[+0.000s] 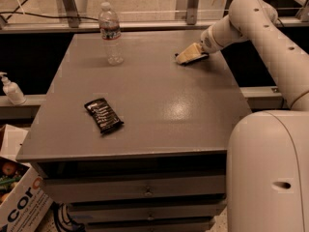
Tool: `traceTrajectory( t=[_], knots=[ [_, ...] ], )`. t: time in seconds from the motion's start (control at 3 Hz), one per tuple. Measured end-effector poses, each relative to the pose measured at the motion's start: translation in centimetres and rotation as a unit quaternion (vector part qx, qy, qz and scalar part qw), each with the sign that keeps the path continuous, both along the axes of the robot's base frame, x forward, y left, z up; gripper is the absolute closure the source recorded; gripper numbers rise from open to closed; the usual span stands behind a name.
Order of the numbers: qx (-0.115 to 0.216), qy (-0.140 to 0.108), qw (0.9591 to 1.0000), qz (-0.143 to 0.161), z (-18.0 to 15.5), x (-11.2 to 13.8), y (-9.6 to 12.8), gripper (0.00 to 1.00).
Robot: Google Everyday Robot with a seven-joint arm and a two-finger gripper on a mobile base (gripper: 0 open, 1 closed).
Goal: Pick rxbar blueberry
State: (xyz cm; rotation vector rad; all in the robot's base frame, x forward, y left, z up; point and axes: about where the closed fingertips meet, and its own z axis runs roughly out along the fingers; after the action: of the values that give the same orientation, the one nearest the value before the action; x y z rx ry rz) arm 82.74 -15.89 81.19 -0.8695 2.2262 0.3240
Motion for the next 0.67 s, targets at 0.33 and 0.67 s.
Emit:
traceTrajectory(
  t=[0.33,0.67],
  knots=[
    [0.000,0.000,1.0000,0.000,0.40,-0.01,0.00,1.00],
    [0.000,0.000,1.0000,0.000,0.57,-0.02,0.00,1.00]
  ],
)
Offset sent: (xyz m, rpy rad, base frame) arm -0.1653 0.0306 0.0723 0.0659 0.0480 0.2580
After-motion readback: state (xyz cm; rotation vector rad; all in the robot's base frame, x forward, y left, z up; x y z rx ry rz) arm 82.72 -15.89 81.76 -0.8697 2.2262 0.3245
